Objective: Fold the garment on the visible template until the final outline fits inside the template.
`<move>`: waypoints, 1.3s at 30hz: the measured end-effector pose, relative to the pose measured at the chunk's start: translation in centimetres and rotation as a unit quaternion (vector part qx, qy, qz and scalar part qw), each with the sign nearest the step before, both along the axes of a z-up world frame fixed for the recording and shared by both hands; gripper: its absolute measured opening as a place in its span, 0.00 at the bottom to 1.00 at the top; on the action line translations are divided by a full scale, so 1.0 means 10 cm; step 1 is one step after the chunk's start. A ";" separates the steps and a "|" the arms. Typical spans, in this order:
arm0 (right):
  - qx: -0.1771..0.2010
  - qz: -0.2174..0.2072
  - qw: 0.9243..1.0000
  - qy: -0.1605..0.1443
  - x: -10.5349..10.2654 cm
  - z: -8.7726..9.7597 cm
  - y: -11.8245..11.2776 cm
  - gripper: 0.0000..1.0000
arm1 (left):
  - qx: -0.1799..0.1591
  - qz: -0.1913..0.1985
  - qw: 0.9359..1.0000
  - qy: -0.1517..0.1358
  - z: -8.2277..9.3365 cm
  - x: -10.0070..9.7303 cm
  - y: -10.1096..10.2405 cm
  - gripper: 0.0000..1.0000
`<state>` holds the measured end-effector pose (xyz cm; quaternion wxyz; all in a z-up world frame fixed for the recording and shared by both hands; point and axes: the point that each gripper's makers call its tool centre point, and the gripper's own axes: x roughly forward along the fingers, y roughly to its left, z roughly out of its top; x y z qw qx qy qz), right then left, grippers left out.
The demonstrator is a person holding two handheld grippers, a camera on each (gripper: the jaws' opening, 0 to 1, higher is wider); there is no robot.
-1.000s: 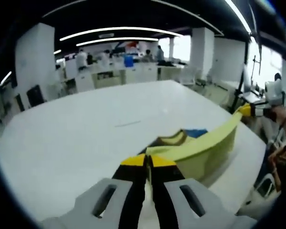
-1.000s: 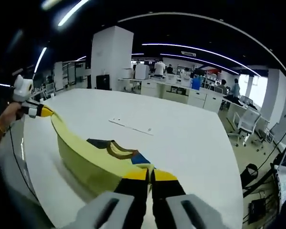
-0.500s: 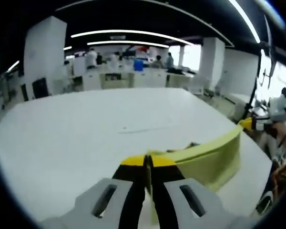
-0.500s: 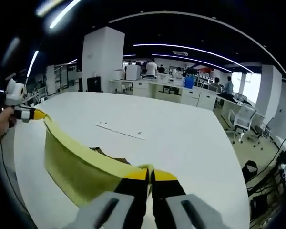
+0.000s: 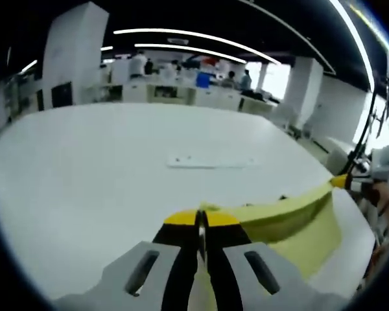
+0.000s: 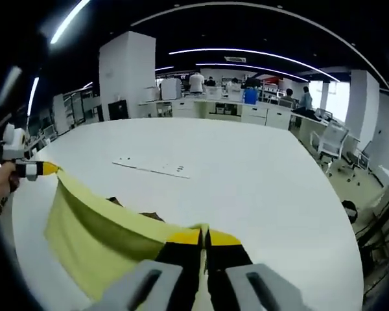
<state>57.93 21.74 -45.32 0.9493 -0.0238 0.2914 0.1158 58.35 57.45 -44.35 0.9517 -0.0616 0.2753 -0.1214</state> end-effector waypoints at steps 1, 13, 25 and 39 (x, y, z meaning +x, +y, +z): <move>0.002 -0.001 1.000 0.001 0.02 -0.02 0.01 0.00 | -0.001 0.002 1.000 0.003 -0.02 0.01 0.00 0.00; 0.035 -0.031 0.998 0.039 0.13 -0.40 -0.01 0.00 | -0.028 0.033 0.998 0.040 -0.50 0.16 0.03 0.00; 0.015 -0.019 0.998 0.055 0.20 -0.72 -0.02 0.00 | -0.041 0.048 0.996 0.060 -0.76 0.20 0.08 0.00; 0.032 -0.002 0.998 0.056 0.20 -0.77 0.02 0.06 | 0.020 -0.018 0.999 0.019 -0.72 0.23 -0.05 0.05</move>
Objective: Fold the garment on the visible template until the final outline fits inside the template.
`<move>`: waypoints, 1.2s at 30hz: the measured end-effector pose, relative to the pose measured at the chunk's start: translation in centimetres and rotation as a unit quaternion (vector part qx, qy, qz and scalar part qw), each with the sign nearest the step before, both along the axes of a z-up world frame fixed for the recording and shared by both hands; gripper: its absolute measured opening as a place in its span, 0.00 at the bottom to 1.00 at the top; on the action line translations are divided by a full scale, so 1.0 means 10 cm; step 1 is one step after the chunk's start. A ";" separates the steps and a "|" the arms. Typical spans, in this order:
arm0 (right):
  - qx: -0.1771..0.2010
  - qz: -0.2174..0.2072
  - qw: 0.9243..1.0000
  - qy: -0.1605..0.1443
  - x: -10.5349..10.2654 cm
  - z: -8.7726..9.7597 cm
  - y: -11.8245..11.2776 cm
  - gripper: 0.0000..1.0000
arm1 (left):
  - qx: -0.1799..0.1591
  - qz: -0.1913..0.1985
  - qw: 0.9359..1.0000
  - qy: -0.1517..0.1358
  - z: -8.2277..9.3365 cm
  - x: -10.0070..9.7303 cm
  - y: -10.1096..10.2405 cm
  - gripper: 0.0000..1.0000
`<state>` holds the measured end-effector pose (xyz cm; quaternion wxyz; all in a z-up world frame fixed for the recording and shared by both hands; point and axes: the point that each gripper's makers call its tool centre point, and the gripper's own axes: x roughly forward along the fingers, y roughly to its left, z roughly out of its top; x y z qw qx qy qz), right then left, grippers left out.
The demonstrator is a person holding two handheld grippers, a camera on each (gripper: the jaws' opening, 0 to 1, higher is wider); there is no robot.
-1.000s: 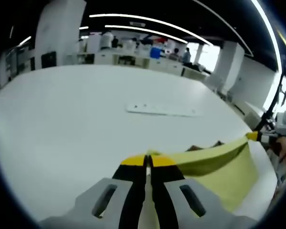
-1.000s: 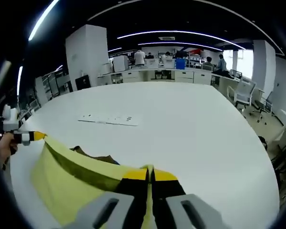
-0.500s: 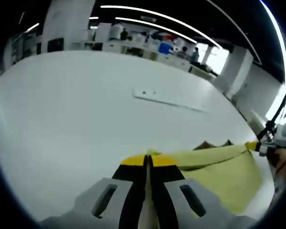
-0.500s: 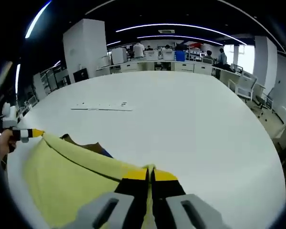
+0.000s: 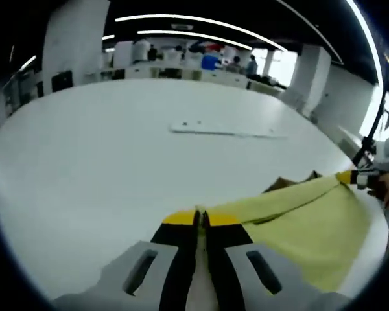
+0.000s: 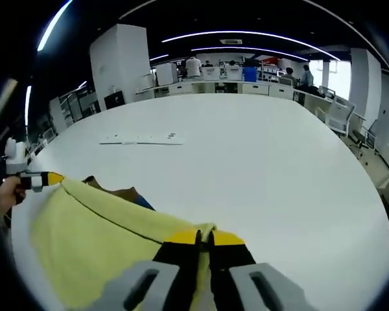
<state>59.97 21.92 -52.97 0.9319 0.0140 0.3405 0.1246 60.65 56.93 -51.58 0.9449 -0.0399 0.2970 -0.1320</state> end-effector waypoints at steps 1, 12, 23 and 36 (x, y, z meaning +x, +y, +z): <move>0.008 0.003 1.000 -0.002 -0.01 0.02 0.01 0.10 | 0.003 -0.011 1.000 -0.008 0.03 0.00 -0.01 0.12; -0.072 0.083 0.994 -0.021 -0.14 0.06 0.06 0.33 | 0.072 -0.126 0.988 -0.057 0.10 -0.11 -0.01 0.37; -0.096 0.073 0.992 -0.036 0.04 -0.03 -0.06 0.33 | 0.119 -0.143 0.981 -0.055 -0.11 0.02 0.03 0.37; -0.027 -0.032 0.998 -0.045 0.25 -0.03 -0.18 0.33 | 0.024 0.000 0.999 -0.039 -0.12 0.31 0.20 0.43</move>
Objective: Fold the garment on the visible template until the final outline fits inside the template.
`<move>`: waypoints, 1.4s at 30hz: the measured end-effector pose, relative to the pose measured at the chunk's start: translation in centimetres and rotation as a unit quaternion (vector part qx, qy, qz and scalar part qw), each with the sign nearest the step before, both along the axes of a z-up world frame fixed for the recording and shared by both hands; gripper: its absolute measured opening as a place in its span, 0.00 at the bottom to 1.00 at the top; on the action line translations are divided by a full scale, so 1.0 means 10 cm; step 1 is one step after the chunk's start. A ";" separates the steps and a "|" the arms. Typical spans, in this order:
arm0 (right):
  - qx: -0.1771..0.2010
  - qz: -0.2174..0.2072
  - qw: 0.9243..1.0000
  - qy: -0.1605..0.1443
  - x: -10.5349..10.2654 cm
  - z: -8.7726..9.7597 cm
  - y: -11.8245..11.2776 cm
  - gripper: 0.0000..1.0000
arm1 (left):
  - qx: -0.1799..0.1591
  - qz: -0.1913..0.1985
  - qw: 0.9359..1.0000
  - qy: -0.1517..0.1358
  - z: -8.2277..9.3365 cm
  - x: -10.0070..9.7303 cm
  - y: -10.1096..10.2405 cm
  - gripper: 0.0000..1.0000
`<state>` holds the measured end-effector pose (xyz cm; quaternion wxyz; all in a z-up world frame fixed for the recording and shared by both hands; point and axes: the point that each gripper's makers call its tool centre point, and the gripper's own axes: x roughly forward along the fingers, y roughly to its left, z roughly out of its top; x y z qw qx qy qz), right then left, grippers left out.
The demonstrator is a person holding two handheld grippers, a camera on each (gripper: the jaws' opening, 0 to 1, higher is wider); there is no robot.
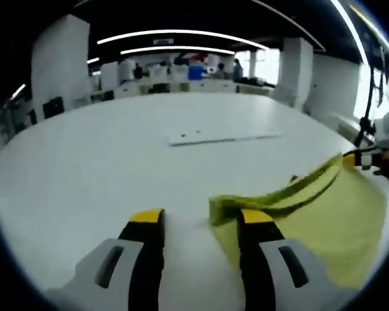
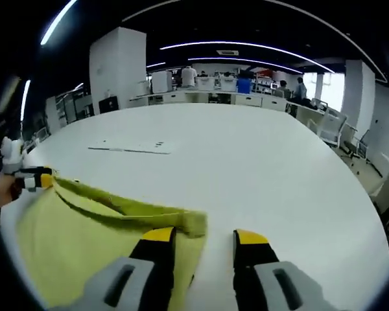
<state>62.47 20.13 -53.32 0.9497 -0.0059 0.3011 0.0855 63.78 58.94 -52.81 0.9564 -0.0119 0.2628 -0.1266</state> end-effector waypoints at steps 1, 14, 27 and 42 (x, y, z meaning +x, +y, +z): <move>0.003 -0.004 1.000 0.000 0.00 0.00 0.00 0.34 | -0.001 0.001 1.000 -0.003 0.02 0.00 0.01 0.45; 0.039 0.015 0.999 0.020 -0.27 0.19 0.23 0.52 | -0.026 -0.004 1.000 -0.010 0.31 -0.22 0.04 0.56; 0.063 0.090 0.994 0.027 -0.68 0.47 0.38 0.68 | -0.009 -0.071 0.997 -0.028 0.59 -0.64 0.00 0.67; 0.068 0.158 0.984 0.051 -1.31 0.47 0.46 0.70 | 0.014 -0.168 0.986 -0.003 0.49 -1.32 -0.14 0.61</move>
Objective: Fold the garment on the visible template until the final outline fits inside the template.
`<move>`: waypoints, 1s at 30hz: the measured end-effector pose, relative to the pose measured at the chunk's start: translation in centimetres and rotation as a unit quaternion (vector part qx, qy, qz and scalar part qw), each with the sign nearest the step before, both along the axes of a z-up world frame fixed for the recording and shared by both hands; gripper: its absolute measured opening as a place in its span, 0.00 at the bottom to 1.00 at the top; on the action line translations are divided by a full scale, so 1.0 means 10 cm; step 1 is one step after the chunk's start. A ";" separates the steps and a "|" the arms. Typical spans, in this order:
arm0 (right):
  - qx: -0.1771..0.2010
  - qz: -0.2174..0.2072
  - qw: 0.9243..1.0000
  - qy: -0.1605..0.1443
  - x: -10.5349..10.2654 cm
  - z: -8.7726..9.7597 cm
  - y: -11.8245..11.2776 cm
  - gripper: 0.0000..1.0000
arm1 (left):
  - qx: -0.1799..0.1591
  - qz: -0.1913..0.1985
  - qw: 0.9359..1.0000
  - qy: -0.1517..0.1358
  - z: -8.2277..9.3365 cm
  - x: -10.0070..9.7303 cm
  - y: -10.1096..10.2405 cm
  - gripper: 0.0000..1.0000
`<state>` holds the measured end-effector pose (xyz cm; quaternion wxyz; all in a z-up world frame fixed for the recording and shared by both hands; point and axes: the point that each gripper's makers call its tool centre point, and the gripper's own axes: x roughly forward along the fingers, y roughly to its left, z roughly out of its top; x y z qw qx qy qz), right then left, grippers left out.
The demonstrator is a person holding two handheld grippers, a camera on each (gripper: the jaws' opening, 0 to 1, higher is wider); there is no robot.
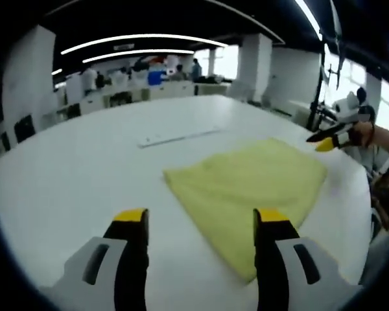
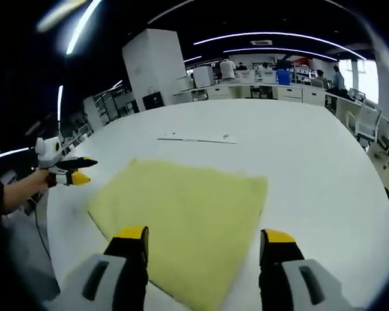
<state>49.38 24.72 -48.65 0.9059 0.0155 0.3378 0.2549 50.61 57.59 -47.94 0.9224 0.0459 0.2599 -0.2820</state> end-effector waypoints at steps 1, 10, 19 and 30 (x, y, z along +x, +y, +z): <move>0.000 0.002 1.000 0.002 -0.04 -0.01 -0.01 0.70 | -0.003 -0.002 1.000 0.005 -0.02 -0.03 0.00 0.61; 0.015 0.005 1.000 0.013 -0.34 -0.05 -0.05 0.67 | -0.004 -0.020 0.999 0.034 -0.19 -0.27 0.00 0.58; 0.022 0.002 1.000 0.021 -0.54 -0.16 -0.09 0.62 | -0.002 -0.032 0.998 0.059 -0.31 -0.48 -0.07 0.51; 0.000 0.011 1.000 0.028 -0.71 -0.39 -0.17 0.41 | 0.005 -0.047 0.997 0.065 -0.44 -0.60 -0.11 0.40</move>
